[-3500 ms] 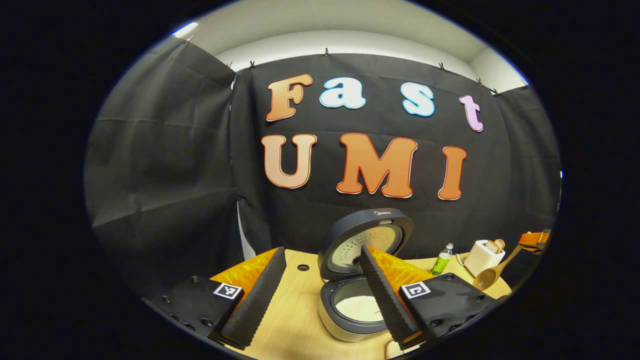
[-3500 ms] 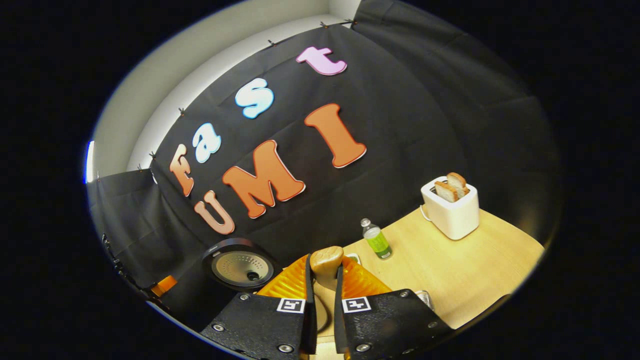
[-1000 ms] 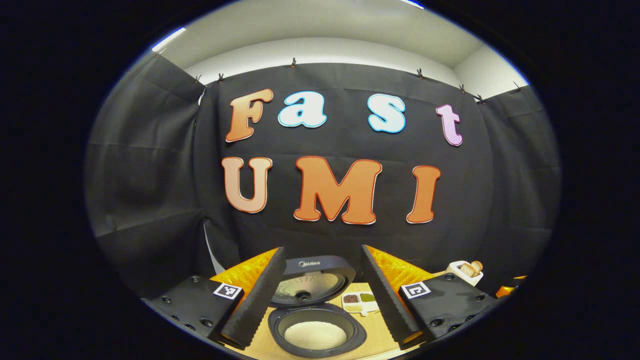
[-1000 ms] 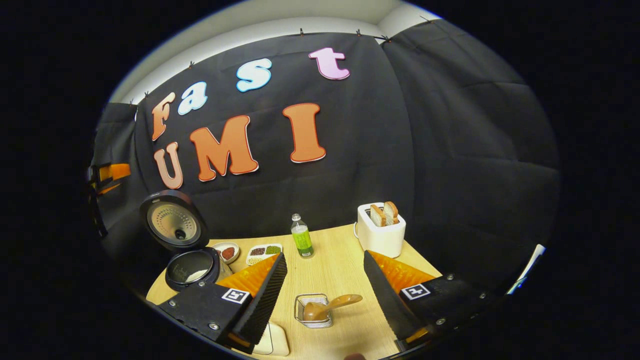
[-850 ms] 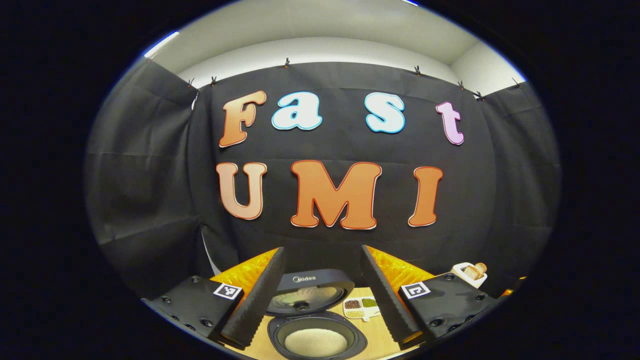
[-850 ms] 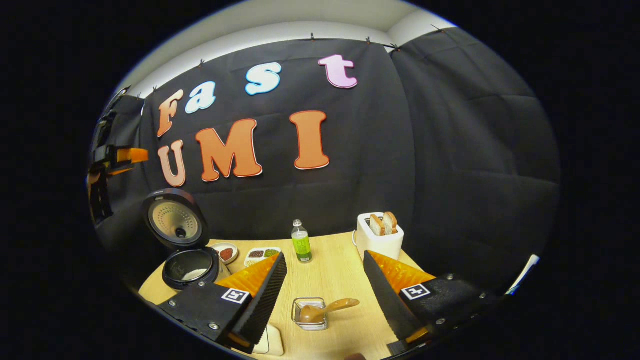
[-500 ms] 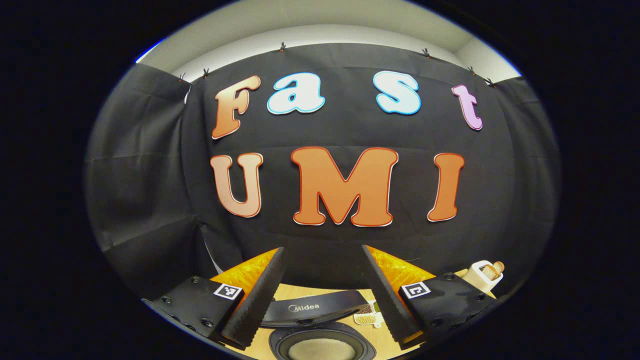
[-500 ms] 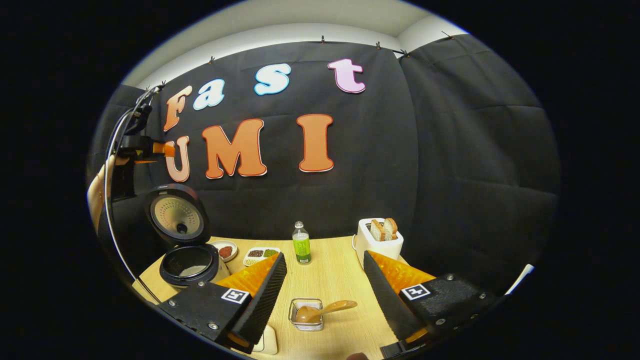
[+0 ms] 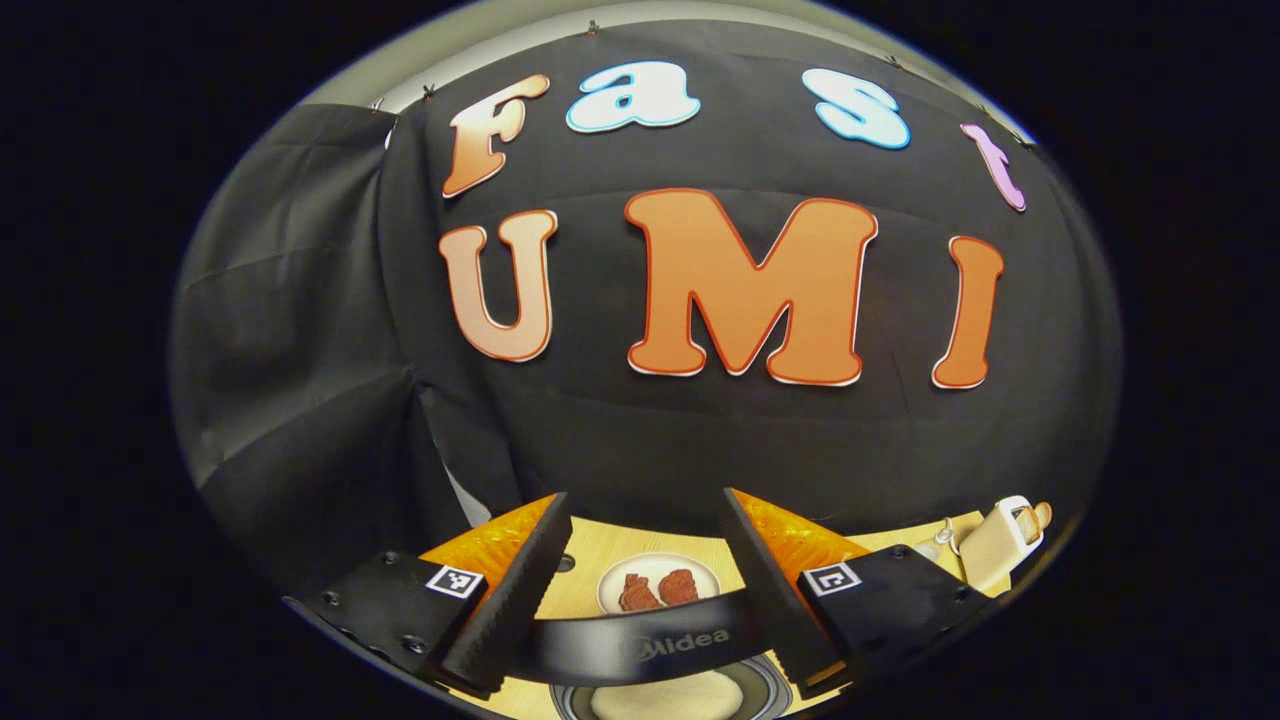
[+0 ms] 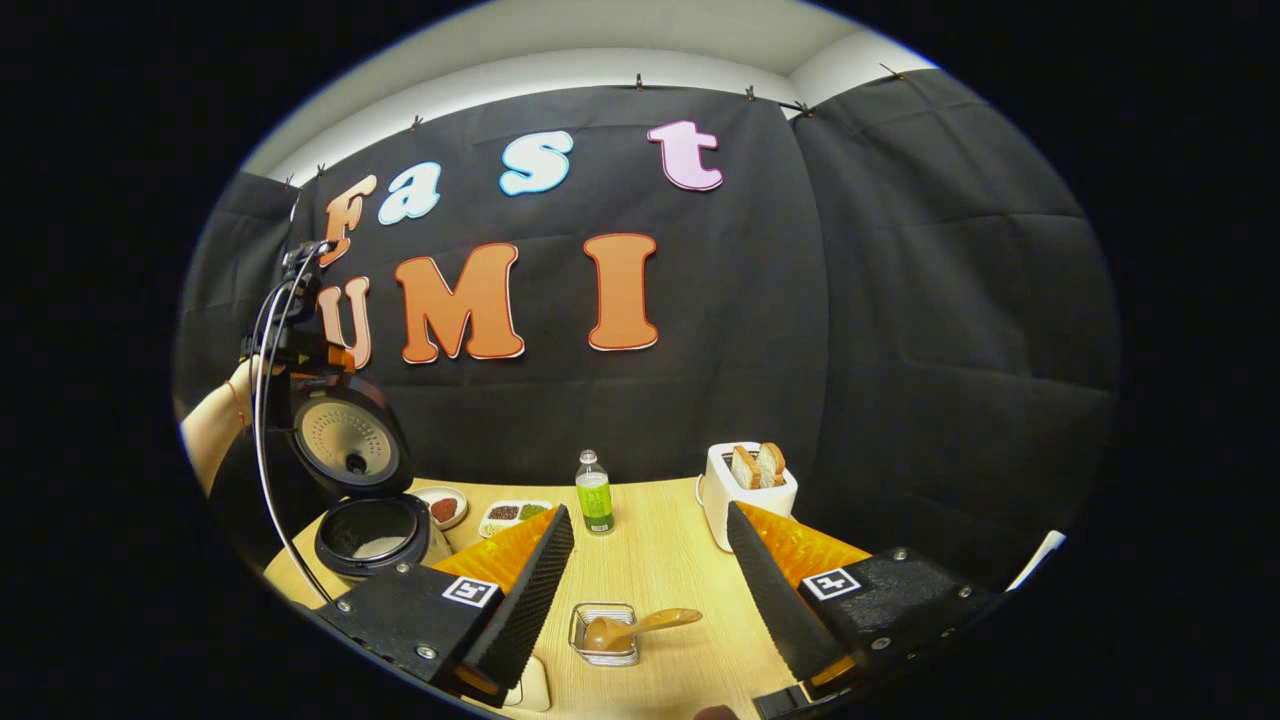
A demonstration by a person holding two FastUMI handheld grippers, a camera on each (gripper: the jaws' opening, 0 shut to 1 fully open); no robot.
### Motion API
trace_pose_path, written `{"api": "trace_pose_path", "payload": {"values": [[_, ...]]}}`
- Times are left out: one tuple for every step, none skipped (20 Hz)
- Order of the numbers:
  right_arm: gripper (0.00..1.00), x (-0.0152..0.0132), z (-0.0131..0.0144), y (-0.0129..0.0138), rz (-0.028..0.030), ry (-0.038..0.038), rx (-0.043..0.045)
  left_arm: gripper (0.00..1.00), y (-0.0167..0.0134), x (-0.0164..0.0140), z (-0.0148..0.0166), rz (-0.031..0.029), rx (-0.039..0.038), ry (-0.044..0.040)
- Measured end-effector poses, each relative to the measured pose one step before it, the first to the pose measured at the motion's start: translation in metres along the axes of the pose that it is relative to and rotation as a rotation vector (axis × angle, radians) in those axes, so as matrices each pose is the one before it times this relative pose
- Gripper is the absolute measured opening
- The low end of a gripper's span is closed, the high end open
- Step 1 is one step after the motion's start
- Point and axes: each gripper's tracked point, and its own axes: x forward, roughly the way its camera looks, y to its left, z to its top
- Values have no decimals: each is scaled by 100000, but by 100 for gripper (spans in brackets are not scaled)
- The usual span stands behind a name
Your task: Close the left gripper, press the button to open the rice cooker; take a wooden spoon from the chopstick holder with the right hand, scoop a spoonful of rice and pour it into the rice cooker, then put the wooden spoon back into the chopstick holder.
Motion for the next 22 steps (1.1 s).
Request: {"api": "trace_pose_path", "payload": {"values": [[95,-6,-18,17,88,-152,202,100,-163,-562,109,-990,-2177,-1924],[95,3,76,78,119,-417,-150,100,-117,-354,-622,-407,-1282,1394],[95,-26,54,6,113,-120,-319,100,-208,-469,-164,-1190,-1688,-176],[95,-44,-46,12,13,90,-129,98,-217,-544,-580,-792,-886,614],[95,-100,-63,124,436,280,113,98,-217,-609,-251,-819,604,-415],[95,-141,10,134,745,121,191,100,-228,-503,-375,-532,612,-64],[95,-122,62,89,423,-84,271,100,-130,-510,-360,-431,473,-802],[95,-144,25,-51,364,-101,249,99,-202,-579,-512,-689,-433,256],[95,-119,-46,-29,391,1,239,99,-297,-718,-847,-610,-252,587],[95,-163,-117,19,562,194,244,99,-335,-571,-733,-1174,385,1175],[95,-92,-171,36,552,498,280,100,-336,-578,-949,-1215,235,1459],[95,-94,-305,-63,444,867,389,99,-295,-525,-844,-1049,-267,1796],[95,12,-199,-78,301,875,564,100,-277,-483,-1025,-1052,-97,1533],[95,-104,-198,1,506,735,671,100,-274,-473,-1088,-846,160,1345],[95,0,-100,8,515,584,701,99,-152,-550,-1060,121,686,970],[95,491,73,425,775,225,421,100,57,-389,-963,1109,879,-344],[95,93,-23,100,494,5,-69,99,-85,-275,-1051,329,621,-1],[95,-3,-158,-31,210,98,-392,100,-149,-246,-1112,88,822,924],[95,39,-174,-31,74,307,-400,100,-129,-245,-1189,266,58,821],[95,1,-316,23,313,659,-133,98,-208,-144,-1245,-19,-327,885],[95,-42,-339,149,549,800,212,99,-78,-97,-1329,58,-931,1346],[95,21,-246,13,375,558,292,99,-6,45,-1145,148,-1381,1516]]}}
